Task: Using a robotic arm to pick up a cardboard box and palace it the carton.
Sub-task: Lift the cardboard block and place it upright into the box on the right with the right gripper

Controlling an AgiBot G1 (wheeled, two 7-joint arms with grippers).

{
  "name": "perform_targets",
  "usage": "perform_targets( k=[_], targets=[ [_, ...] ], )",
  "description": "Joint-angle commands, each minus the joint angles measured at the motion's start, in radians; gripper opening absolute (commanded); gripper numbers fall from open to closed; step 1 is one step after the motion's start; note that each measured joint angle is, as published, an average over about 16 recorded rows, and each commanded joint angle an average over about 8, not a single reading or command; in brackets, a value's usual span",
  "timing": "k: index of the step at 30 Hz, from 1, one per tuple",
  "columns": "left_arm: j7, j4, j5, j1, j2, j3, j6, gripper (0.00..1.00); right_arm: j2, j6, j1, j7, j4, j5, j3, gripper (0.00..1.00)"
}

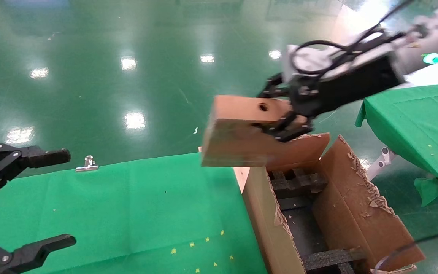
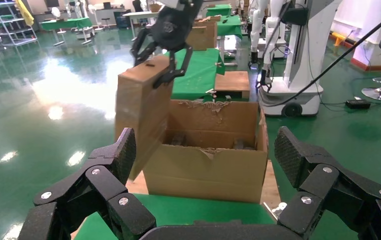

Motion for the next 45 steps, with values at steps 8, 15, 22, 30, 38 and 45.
perform_targets(
  k=[8,15,22,30,38,45],
  targets=[
    [0.0,0.0,0.0,0.0,0.0,0.0,0.0,1.0,0.173,0.002,0.076,0.012,0.027,0.014,-0.131,0.0],
    [0.0,0.0,0.0,0.0,0.0,0.001,0.0,1.0,0.305,0.007,0.115,0.013,0.04,-0.003,-0.22,0.0],
    [0.0,0.0,-0.001,0.0,0.0,0.001,0.0,1.0,0.4,0.015,0.118,-0.005,0.03,-0.005,-0.28,0.0],
    [0.001,0.0,-0.001,0.0,0.0,0.001,-0.001,1.0,0.437,0.026,0.097,-0.025,0.023,0.024,-0.312,0.0],
    [0.001,0.0,-0.001,0.0,-0.001,0.001,-0.001,1.0,0.434,0.028,0.092,-0.027,0.024,0.031,-0.314,0.0],
    [0.001,0.0,-0.001,0.0,-0.001,0.001,-0.001,1.0,0.432,0.029,0.094,-0.023,0.022,0.025,-0.31,0.0]
  ],
)
